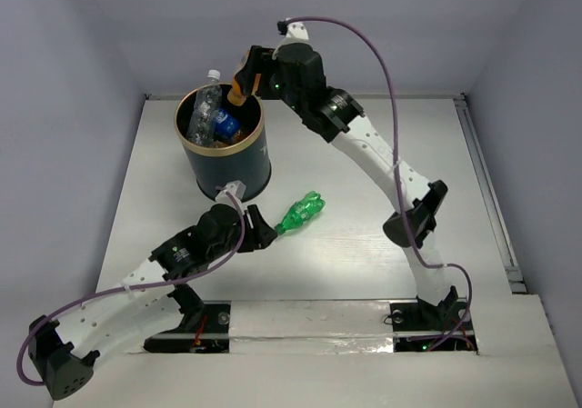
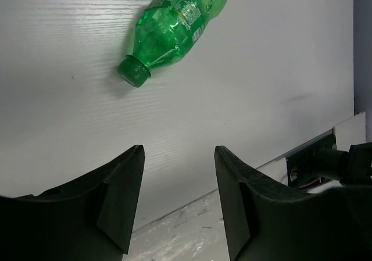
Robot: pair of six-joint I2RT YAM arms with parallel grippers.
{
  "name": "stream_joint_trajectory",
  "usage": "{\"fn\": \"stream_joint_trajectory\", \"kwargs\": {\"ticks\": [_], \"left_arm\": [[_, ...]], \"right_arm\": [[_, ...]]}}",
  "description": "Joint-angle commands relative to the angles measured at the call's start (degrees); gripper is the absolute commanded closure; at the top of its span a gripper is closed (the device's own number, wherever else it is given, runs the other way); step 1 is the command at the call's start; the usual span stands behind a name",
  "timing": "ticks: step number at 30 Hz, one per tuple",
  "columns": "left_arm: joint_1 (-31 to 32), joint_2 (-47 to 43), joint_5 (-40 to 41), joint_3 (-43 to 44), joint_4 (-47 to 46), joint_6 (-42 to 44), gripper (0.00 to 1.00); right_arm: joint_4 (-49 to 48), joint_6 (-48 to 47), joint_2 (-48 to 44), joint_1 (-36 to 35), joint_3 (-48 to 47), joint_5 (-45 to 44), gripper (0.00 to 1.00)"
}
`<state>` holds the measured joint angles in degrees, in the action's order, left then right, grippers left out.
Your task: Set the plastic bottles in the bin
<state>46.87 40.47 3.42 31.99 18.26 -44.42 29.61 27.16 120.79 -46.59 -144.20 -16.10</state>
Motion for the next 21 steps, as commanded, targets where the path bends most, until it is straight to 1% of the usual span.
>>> {"fn": "stream_joint_trajectory", "kwargs": {"ticks": [1, 3, 4, 8, 10, 13, 15, 16, 18, 19, 20, 21], "left_arm": [[0.68, -1.0, -1.05, -0.17, -0.77, 1.7, 0.51], [0.68, -0.83, -0.96, 0.88, -0.51, 3.11, 0.51], [0.68, -0.48, -0.79, 1.41, -0.16, 3.55, 0.5], [0.68, 1.19, -1.84, 2.03, -0.59, 5.13, 0.47], [0.68, 1.37, -1.93, 2.11, -0.77, 5.75, 0.44], [0.68, 2.33, -2.89, 2.11, -2.0, 6.54, 0.39], [0.68, 3.82, -3.07, 2.81, -2.88, 7.24, 0.38], [0.68, 4.44, -3.16, 3.43, -2.88, 7.68, 0.38], [0.68, 6.81, -2.63, 5.79, -3.76, 10.14, 0.38], [0.68, 7.86, -2.28, 6.85, -4.02, 11.19, 0.38], [0.68, 10.57, -2.02, 7.9, -4.11, 13.72, 0.37], [0.68, 12.16, -1.32, 10.44, -3.59, 14.88, 0.36]], "right_arm": [[-2.79, -2.02, 3.65, -0.35, -5.12, 4.49, 0.31], [-4.46, -1.76, 5.33, -0.35, -4.25, 4.93, 0.23], [-4.64, -1.67, 5.68, -0.35, -4.16, 4.85, 0.16], [-5.08, -2.19, 7.09, -0.35, -5.56, 4.59, 0.03], [-5.43, -2.46, 6.48, -0.35, -5.22, 4.5, 0.0], [-6.49, -2.64, 4.19, -0.35, -3.46, 4.5, 0.0], [-7.1, -2.64, 2.44, -0.35, -2.06, 4.58, 0.01], [-7.37, -2.46, -0.27, -0.35, 0.65, 4.41, 0.02], [-9.81, -2.11, -4.31, -0.35, 5.57, 3.62, 0.25], [-11.05, -2.11, -9.82, -0.35, 12.73, 3.36, 0.4], [-12.54, -1.76, -12.83, -0.35, 16.98, 2.83, 0.73], [-15.69, -1.58, -16.17, -0.35, 21.55, 1.35, 0.85]]}}
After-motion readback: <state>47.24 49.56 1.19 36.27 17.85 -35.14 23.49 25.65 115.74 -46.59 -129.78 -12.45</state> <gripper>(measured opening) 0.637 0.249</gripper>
